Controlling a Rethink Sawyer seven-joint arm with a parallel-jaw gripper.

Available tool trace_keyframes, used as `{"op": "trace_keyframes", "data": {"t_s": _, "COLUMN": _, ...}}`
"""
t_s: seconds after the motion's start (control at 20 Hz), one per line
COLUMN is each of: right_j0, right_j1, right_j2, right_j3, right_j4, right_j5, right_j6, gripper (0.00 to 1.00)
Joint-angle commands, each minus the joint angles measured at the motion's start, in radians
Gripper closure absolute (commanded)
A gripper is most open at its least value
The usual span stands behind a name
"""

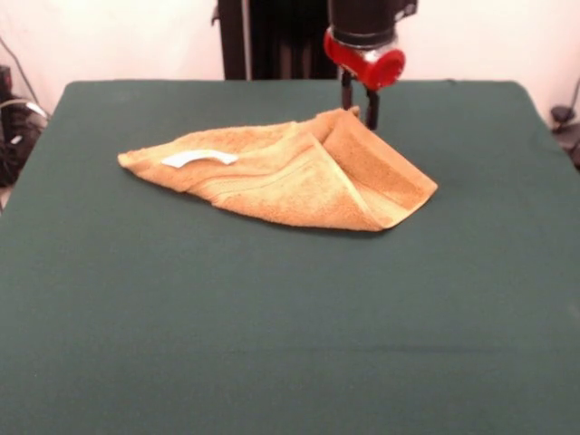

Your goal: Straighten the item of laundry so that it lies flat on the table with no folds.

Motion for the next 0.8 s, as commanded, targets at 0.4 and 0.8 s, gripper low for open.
{"op": "trace_keyframes", "data": {"t_s": 0.4, "right_j0": -0.072, "right_j1": -0.047, "right_j2": 0.054, "right_j3": -0.091, "right_j4": -0.356, "right_j5": 0.1, "right_j6": -0.088, "gripper": 0.0}}
{"op": "trace_keyframes", "data": {"t_s": 0.8, "right_j0": -0.176, "right_j1": -0.047, "right_j2": 0.132, "right_j3": -0.141, "right_j4": -0.449, "right_j5": 0.158, "right_j6": -0.082, "gripper": 0.0}}
